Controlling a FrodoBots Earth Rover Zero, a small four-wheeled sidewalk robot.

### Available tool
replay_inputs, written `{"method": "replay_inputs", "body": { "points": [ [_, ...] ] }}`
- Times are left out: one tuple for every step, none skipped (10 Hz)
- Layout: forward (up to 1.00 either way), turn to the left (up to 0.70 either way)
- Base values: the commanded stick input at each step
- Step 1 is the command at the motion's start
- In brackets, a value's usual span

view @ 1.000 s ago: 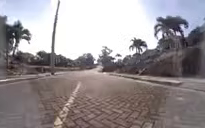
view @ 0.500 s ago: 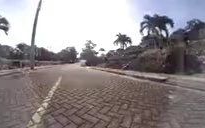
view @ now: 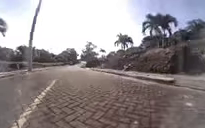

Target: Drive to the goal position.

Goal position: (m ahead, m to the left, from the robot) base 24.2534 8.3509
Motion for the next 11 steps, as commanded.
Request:
{"method": "replay_inputs", "body": {
  "points": [
    [1.00, 0.00],
    [1.00, 0.00],
    [1.00, 0.03],
    [1.00, 0.17],
    [1.00, 0.18],
    [1.00, 0.00],
    [1.00, 0.00],
    [1.00, 0.00],
    [1.00, 0.00],
    [1.00, 0.00],
    [1.00, 0.00]
  ]
}}
